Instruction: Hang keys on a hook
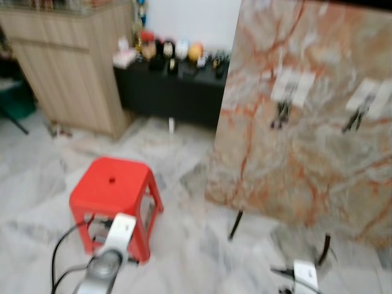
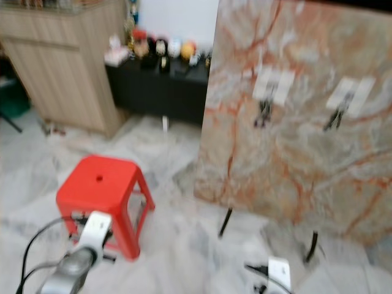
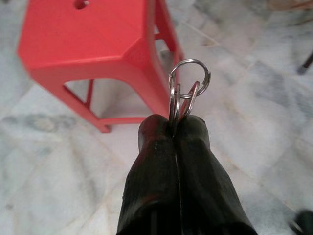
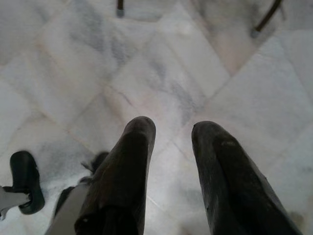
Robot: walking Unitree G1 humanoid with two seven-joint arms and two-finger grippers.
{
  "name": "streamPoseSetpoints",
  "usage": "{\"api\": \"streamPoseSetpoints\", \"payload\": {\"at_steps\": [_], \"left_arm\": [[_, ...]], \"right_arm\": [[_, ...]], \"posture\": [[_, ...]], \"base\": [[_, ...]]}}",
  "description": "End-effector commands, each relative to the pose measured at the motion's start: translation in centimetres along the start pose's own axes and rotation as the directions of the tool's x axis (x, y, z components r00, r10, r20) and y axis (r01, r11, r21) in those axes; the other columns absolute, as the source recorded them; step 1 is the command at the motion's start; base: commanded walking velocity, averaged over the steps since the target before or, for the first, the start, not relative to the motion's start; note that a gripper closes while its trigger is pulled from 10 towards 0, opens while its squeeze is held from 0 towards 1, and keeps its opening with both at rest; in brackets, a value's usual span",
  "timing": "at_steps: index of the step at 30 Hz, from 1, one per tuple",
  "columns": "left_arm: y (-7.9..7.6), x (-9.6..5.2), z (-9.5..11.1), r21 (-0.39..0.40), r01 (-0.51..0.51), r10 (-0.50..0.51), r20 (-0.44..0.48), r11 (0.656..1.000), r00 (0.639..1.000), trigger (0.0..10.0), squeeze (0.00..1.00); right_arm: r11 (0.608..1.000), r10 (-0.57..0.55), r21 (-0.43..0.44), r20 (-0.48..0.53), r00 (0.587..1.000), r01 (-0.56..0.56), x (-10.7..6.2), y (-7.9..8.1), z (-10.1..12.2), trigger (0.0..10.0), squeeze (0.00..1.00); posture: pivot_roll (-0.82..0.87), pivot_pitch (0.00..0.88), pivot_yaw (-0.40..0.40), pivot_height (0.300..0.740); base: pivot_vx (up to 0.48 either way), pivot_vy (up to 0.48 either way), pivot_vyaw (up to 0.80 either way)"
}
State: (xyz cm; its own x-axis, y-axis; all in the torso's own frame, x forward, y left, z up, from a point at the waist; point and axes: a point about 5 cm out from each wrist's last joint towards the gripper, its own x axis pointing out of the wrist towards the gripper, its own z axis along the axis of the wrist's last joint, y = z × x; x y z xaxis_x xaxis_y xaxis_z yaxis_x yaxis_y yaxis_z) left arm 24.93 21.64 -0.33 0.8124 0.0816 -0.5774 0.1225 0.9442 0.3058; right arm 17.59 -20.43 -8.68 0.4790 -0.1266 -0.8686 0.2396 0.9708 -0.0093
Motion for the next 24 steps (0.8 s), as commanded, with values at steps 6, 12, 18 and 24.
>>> {"api": "streamPoseSetpoints", "payload": {"at_steps": [6,12,18,24], "left_arm": [[-0.3,0.1,0.6,0.006,0.014,-0.014,0.014,1.000,1.000,10.0,0.00],[0.6,0.0,0.3,0.022,0.000,0.000,0.008,1.000,1.000,10.0,0.00],[0.6,0.0,0.6,0.030,0.000,0.000,0.013,1.000,1.000,10.0,0.00],[0.6,0.2,1.0,0.035,0.006,-0.007,0.026,0.999,1.000,10.0,0.00]], "right_arm": [[1.000,-0.012,0.028,-0.003,1.000,0.013,0.0,-0.5,-0.2,10.0,0.00],[0.998,-0.011,0.057,0.003,1.000,0.011,0.0,-0.2,-0.2,10.0,0.00],[0.998,-0.006,0.058,0.000,1.000,0.006,0.0,-0.1,-0.3,10.0,0.00],[0.997,-0.007,0.074,0.012,1.000,0.006,0.0,-0.2,-0.1,10.0,0.00]], "posture": [[0.08,0.000,-0.085,0.740],[0.09,0.000,-0.068,0.740],[0.09,0.000,-0.067,0.740],[0.09,0.000,-0.064,0.740]], "base": [[0.000,-0.317,0.00],[0.000,-0.318,0.00],[0.000,-0.317,0.00],[0.000,-0.320,0.00]]}}
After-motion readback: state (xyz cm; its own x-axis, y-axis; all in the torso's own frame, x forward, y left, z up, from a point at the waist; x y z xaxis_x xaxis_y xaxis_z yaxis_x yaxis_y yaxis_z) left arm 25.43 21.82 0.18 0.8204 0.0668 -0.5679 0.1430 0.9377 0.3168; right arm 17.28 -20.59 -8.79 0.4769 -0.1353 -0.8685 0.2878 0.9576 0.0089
